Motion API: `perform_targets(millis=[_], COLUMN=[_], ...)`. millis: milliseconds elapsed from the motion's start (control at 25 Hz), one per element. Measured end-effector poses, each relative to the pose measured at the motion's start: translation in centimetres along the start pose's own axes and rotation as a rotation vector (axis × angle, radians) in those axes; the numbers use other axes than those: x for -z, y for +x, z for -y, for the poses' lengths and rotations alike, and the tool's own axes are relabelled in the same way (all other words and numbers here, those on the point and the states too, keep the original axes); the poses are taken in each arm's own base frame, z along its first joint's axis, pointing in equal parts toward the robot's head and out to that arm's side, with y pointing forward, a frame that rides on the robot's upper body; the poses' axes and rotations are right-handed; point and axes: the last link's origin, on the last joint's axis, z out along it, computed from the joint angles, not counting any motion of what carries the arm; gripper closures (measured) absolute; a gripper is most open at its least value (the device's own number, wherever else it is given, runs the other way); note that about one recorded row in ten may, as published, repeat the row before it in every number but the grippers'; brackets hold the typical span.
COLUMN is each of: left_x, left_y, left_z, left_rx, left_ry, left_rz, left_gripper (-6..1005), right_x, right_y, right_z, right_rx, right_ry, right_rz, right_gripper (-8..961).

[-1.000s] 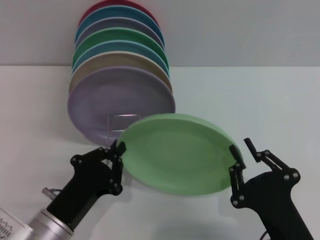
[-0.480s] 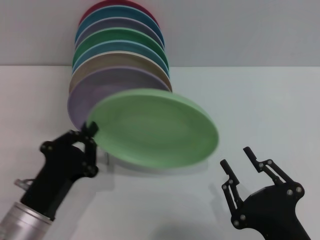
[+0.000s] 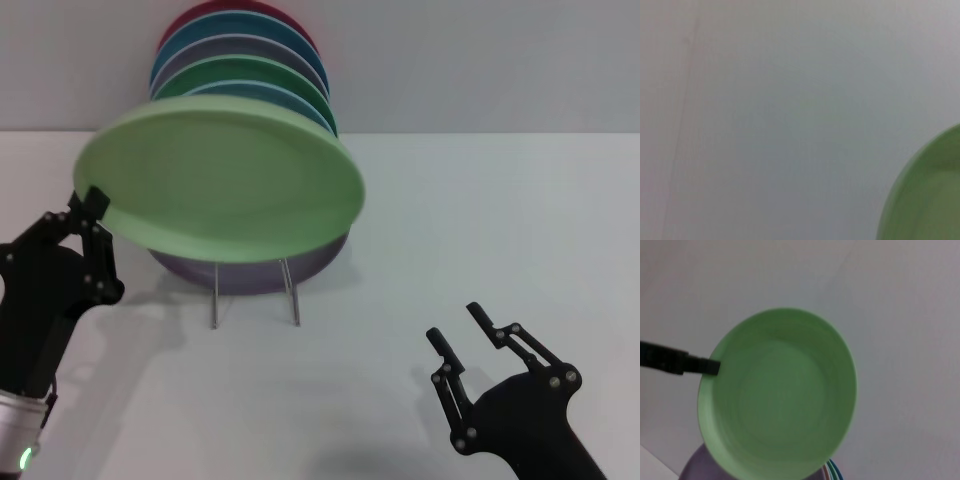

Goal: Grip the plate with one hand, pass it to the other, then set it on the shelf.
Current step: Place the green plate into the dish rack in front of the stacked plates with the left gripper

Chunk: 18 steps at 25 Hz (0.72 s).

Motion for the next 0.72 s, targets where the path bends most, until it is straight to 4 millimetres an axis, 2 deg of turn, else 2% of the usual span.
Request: perform_targets(millis=[360,720], left_x=[-1.3,-1.3], left_y=[-0.3,-1.0], left_z=[0.8,1.1], left_rx=[-0.068,-0.163], left_ry=[-0.007,-0.021], left_rz=[0.006,0.055], left_gripper=[908,891], right_x=[-0.1,0.0], right_y=[0.5,0.8], right_z=[0.3,0.7], right_rx=[0.006,0.023], right_ry=[0.013,0.027], right_rz=[-0.024,-0.034], right_gripper=[609,608])
